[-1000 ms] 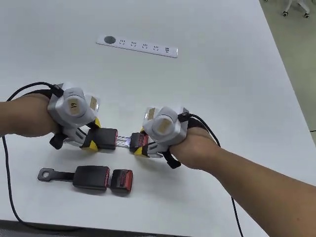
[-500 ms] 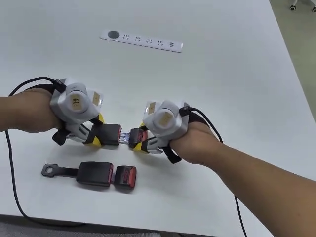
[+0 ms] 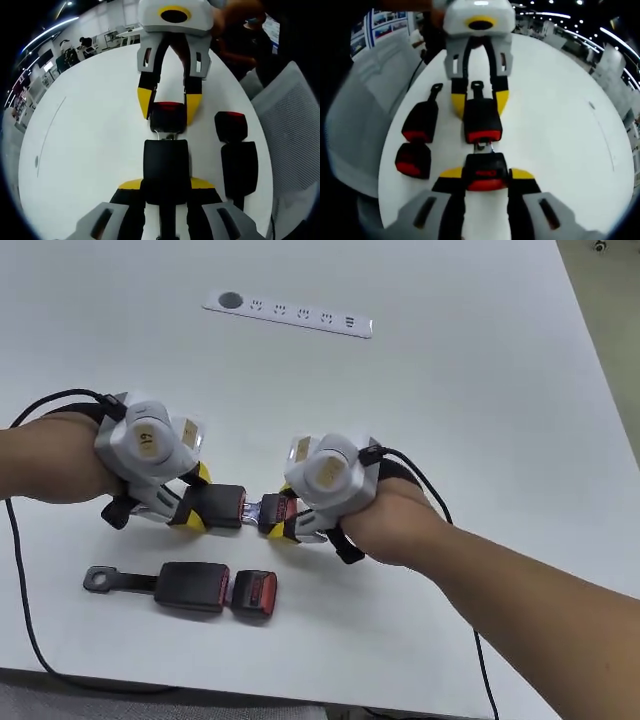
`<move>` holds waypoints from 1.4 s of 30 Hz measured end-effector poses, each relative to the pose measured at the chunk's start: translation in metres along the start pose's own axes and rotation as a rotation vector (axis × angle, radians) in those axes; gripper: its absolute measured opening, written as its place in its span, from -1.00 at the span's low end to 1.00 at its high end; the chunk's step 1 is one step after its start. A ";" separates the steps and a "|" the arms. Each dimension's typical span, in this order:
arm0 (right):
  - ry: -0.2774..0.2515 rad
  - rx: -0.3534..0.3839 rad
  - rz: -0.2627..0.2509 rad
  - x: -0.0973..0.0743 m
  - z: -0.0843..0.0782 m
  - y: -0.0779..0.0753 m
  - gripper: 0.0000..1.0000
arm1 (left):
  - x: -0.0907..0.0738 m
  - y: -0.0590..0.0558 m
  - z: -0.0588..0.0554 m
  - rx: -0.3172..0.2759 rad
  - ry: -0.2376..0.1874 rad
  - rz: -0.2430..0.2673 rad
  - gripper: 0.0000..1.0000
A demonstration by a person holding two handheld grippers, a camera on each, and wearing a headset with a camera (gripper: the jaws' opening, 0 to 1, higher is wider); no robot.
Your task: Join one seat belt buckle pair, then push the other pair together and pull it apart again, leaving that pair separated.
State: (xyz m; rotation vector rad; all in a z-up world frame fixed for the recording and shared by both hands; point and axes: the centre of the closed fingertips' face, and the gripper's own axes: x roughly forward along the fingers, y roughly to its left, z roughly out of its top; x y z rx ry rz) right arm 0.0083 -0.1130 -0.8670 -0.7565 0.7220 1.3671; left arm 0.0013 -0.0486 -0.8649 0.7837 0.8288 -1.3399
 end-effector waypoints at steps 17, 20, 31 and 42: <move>-0.022 0.028 0.005 0.007 0.010 0.001 -0.41 | 0.001 0.000 0.000 0.003 0.003 -0.002 -0.36; -0.023 0.026 0.005 0.007 0.010 0.001 -0.40 | 0.000 0.000 -0.001 -0.001 0.000 -0.002 -0.35; -0.037 0.028 0.008 0.006 0.009 0.002 -0.38 | 0.000 0.000 -0.001 -0.002 0.007 -0.004 -0.35; 0.000 0.016 0.007 0.002 0.001 0.002 -0.37 | 0.000 -0.001 -0.001 -0.009 0.006 0.000 -0.35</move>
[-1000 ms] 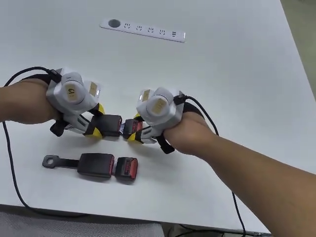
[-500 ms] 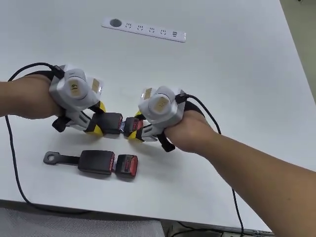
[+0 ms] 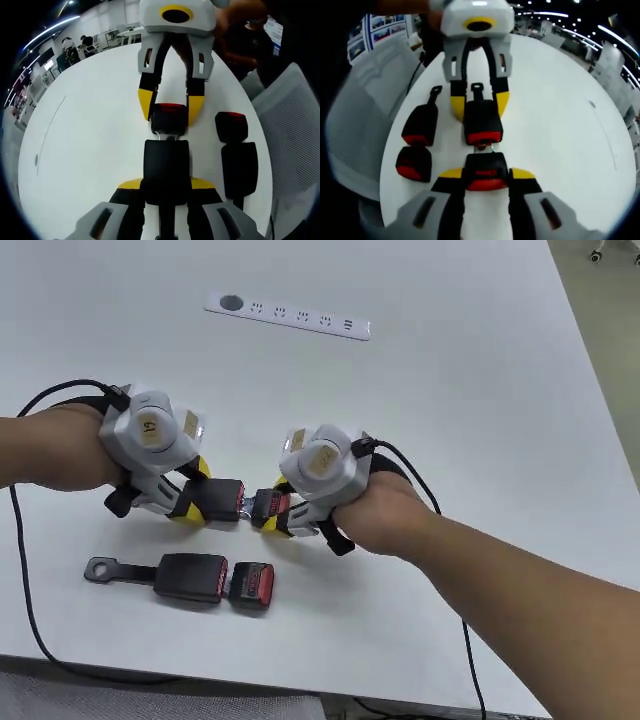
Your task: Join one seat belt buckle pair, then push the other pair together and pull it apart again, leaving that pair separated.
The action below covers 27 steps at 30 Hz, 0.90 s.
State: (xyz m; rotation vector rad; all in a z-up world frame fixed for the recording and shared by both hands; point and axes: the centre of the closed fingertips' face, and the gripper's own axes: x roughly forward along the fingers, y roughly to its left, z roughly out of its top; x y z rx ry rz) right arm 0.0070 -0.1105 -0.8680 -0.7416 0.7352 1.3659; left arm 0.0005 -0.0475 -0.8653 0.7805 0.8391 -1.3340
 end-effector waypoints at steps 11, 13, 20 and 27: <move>-0.005 0.000 -0.007 -0.005 -0.008 -0.002 -0.34 | 0.000 -0.001 0.001 0.012 0.005 -0.004 -0.34; -0.007 0.002 -0.011 -0.007 -0.009 -0.002 -0.34 | 0.000 -0.001 0.001 0.014 0.008 -0.006 -0.34; 0.018 -0.005 -0.031 -0.020 -0.026 -0.004 -0.33 | 0.000 -0.001 0.001 0.007 0.015 -0.001 -0.34; 0.050 0.008 -0.058 -0.040 -0.055 -0.006 -0.32 | -0.001 -0.001 0.001 -0.004 0.010 0.006 -0.34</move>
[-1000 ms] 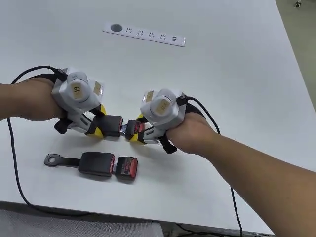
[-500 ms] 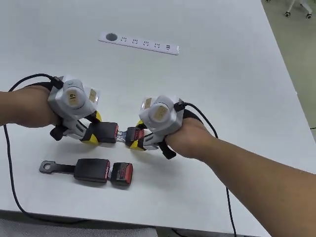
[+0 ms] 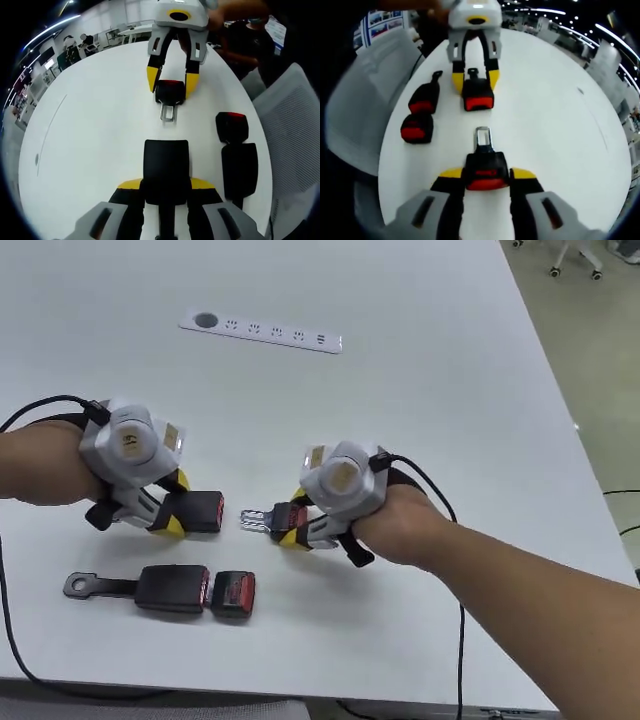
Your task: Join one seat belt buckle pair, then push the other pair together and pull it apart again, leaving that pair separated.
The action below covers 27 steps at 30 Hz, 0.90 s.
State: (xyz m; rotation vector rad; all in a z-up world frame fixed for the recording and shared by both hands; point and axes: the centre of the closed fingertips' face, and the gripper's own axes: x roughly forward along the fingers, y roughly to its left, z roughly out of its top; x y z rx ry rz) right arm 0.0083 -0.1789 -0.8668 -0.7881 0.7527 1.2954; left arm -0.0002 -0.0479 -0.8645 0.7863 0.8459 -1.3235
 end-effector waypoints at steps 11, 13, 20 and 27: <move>0.076 0.043 -0.041 -0.035 -0.063 -0.003 -0.31 | 0.000 0.000 0.001 0.014 0.023 0.000 -0.34; 0.085 0.054 -0.049 -0.040 -0.070 -0.005 -0.31 | 0.000 0.000 0.001 0.016 0.027 0.001 -0.34; 0.112 0.061 -0.067 -0.049 -0.083 -0.008 -0.31 | 0.000 0.001 0.000 -0.012 0.027 0.023 -0.34; 0.114 0.054 -0.087 -0.051 -0.086 -0.013 -0.17 | -0.001 0.001 0.000 -0.038 0.018 0.043 -0.34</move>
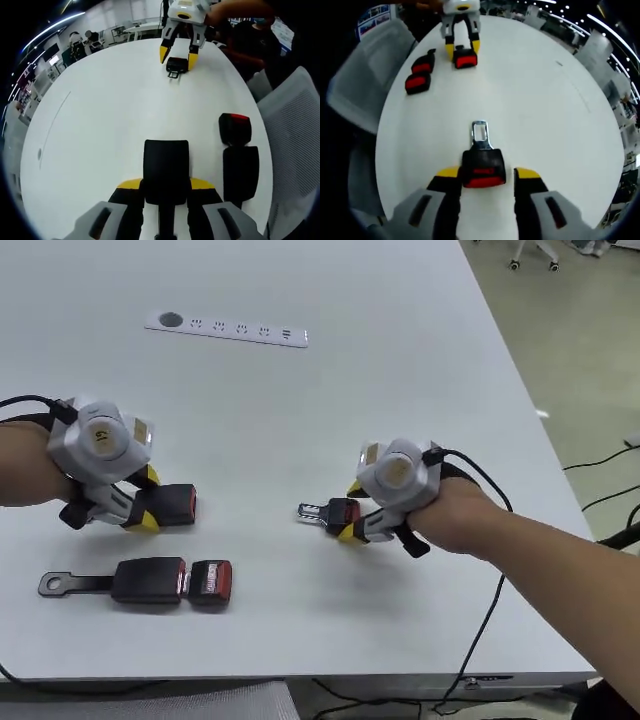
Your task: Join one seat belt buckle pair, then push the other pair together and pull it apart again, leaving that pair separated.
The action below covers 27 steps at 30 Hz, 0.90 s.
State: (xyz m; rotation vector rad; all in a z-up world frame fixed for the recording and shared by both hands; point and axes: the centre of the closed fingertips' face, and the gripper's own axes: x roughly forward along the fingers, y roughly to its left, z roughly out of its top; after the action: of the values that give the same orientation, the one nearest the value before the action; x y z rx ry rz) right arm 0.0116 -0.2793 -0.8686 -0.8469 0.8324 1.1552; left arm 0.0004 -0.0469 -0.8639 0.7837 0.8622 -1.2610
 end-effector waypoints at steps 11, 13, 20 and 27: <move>-0.081 0.126 -0.119 -0.011 -0.001 -0.005 0.06 | -0.009 -0.002 0.004 -0.045 -0.073 0.054 -0.13; -0.102 0.142 -0.129 -0.016 0.001 -0.004 0.09 | -0.017 -0.002 0.000 -0.033 -0.061 0.073 -0.10; -0.201 0.228 -0.192 -0.038 0.012 0.008 0.29 | -0.055 -0.013 -0.013 -0.056 -0.098 0.143 0.11; -0.228 0.274 -0.213 -0.054 0.017 0.033 0.38 | -0.088 -0.027 -0.020 -0.245 -0.262 0.187 0.28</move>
State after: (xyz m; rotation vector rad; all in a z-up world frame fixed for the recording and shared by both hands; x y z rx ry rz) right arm -0.0291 -0.2802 -0.8174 -0.5507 0.6756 0.9055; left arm -0.0365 0.0081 -0.7964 0.4788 0.6971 -1.0415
